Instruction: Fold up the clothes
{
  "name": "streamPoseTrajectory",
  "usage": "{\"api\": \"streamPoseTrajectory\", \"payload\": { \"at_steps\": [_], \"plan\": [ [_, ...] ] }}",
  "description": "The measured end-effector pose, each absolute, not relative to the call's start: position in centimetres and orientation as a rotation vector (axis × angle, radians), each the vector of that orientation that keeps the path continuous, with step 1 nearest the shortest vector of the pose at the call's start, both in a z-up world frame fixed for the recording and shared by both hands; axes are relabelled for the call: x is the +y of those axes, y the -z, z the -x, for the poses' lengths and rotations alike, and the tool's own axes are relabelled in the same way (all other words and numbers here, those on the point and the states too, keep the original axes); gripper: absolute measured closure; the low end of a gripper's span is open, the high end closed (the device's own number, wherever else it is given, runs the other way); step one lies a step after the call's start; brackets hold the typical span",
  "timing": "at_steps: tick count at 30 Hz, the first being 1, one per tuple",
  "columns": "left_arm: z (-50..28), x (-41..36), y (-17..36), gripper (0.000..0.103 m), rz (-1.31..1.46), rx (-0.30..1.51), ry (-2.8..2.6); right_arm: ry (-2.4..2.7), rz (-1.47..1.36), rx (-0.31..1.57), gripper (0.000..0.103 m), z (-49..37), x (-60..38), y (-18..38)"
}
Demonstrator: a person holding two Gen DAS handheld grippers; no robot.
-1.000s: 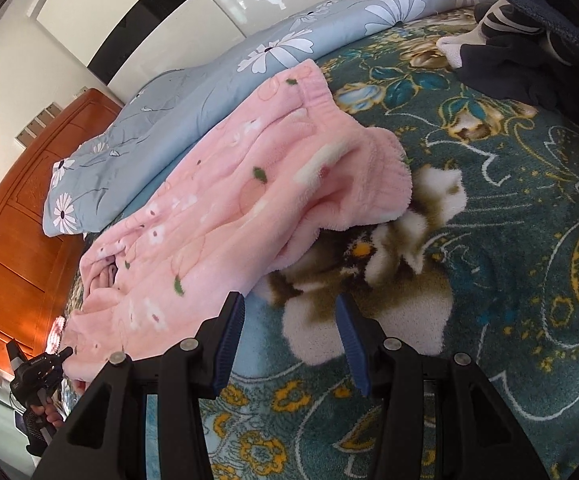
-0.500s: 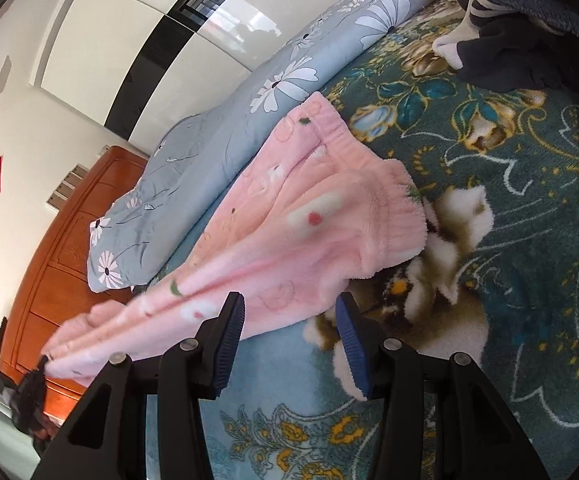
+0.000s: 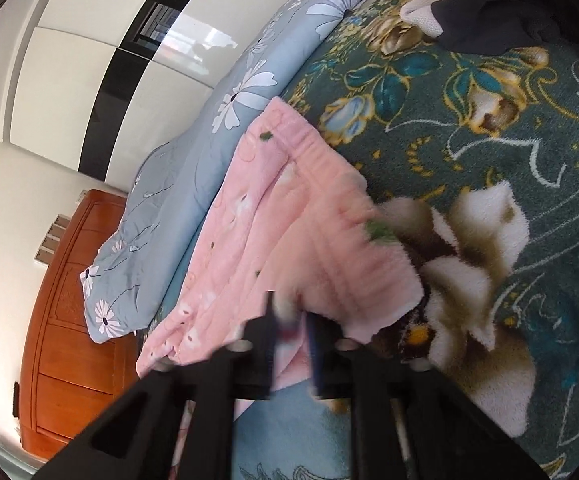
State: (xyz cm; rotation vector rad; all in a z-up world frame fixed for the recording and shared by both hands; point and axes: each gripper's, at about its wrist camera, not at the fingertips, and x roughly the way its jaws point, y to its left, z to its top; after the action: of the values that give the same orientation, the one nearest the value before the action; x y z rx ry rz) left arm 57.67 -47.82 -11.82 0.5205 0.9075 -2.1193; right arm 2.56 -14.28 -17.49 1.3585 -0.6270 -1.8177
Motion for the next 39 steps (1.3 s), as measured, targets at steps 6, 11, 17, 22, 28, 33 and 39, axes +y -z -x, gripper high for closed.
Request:
{"api": "streamPoseTrajectory", "payload": {
  "at_steps": [6, 11, 17, 22, 28, 33, 39],
  "plan": [
    [-57.7, -48.0, 10.1, 0.095, -0.506, 0.849, 2.15, 1.858, -1.278, -0.573, 0.099, -5.0, -10.4, 16.2],
    [-58.0, -47.7, 13.1, 0.094, -0.587, 0.893, 2.114, 1.878, -1.269, -0.52, 0.099, -7.2, -6.7, 16.7],
    [-58.8, -47.3, 15.7, 0.093, -0.623, 0.954, 2.066, 1.898, -1.308, -0.482, 0.099, -8.6, -3.7, 18.9],
    [-59.5, -47.7, 16.7, 0.093, -0.634, 1.002, 2.027, 1.913, -1.326, -0.471, 0.099, -8.8, -3.7, 20.2],
    [-59.5, -47.7, 16.5, 0.093, -0.6, 1.036, 2.033, 1.939, -1.313, -0.406, 0.096, -9.3, -3.8, 19.2],
    [-57.0, -48.1, 14.6, 0.095, -0.542, 0.99, 2.05, 1.989, -1.275, -0.382, 0.075, -9.8, -3.3, 17.5],
    [-45.8, -44.7, 11.9, 0.095, -0.604, 0.916, 2.31, 2.019, -1.185, -0.374, 0.075, -10.4, -3.0, 14.9]
  ]
}}
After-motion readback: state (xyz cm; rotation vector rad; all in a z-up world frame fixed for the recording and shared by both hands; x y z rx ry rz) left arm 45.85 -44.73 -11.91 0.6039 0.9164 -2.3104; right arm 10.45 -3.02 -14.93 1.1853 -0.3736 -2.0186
